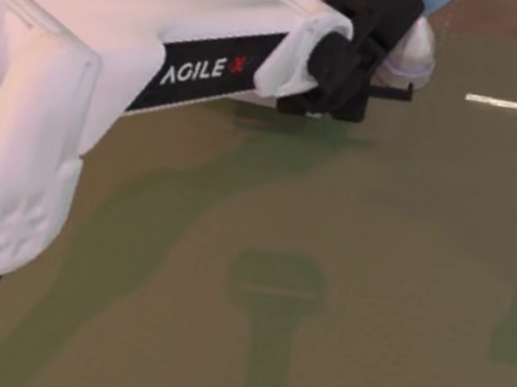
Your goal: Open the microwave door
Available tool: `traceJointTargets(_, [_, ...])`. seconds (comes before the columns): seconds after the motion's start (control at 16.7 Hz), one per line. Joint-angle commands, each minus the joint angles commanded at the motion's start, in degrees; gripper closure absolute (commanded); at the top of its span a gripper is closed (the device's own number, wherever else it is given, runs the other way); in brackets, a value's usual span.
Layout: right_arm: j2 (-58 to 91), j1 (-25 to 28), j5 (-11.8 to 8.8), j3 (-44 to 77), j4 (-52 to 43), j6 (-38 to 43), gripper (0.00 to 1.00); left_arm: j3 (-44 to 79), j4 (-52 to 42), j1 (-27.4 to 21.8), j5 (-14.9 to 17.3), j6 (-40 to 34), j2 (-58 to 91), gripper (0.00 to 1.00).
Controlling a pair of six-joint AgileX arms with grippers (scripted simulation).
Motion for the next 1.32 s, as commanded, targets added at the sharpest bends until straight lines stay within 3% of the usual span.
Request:
traceJointTargets(0.72, [0.0,0.0,0.0,0.0,0.0,0.0,0.0,0.0,0.0,0.0,0.0,0.0,0.0,1.0])
traceJointTargets(1.32, [0.0,0.0,0.0,0.0,0.0,0.0,0.0,-5.91,3.79,0.33,2.33,3.53,-3.39,1.0])
